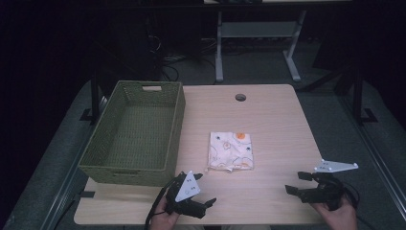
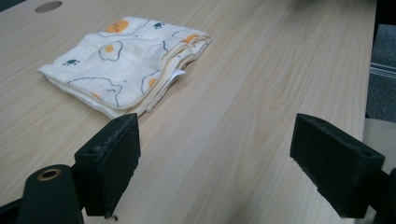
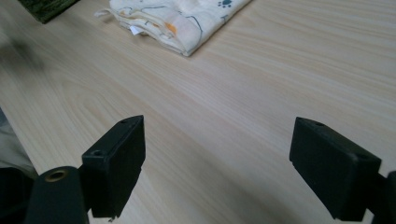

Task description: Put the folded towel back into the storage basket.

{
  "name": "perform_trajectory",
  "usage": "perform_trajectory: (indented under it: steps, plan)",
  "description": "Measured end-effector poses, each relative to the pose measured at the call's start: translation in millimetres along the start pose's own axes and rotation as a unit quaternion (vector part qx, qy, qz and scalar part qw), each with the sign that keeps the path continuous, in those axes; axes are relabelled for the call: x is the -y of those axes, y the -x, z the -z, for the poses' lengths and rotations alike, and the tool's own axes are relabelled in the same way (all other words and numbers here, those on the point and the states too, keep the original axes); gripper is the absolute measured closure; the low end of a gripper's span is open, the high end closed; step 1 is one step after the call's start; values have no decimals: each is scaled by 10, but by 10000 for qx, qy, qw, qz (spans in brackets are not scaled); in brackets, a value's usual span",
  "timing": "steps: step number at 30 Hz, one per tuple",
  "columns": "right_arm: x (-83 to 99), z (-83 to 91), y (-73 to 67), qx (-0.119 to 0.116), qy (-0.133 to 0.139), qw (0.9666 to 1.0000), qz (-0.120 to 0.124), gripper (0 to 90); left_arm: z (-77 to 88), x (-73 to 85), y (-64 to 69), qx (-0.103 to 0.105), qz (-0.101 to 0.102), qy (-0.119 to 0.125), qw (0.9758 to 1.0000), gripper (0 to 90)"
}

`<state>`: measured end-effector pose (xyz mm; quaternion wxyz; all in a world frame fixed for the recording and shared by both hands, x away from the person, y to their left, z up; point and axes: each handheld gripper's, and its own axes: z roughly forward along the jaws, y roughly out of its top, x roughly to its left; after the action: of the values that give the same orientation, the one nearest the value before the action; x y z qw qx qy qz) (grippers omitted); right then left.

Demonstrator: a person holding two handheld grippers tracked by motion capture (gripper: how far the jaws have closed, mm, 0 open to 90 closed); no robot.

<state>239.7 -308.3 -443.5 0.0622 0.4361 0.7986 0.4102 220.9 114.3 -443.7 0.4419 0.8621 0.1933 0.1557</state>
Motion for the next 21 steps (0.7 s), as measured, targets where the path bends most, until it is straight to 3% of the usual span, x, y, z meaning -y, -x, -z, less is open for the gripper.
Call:
perform_trajectory:
  steps: [12, 17, 21]
  plan:
    - [-450, -238, -91, -117, -243, 9993, 277, 187, -15, -5, 19, 16, -110, -26, 9999, 162]
    - [-663, -422, -151, -106, -485, 9975, 494, 203, -9, 0, 8, 7, -110, -34, 9999, 161]
    - [-846, -626, -220, -136, -839, 9938, 721, 205, -10, -1, 2, 8, -99, -33, 9999, 161]
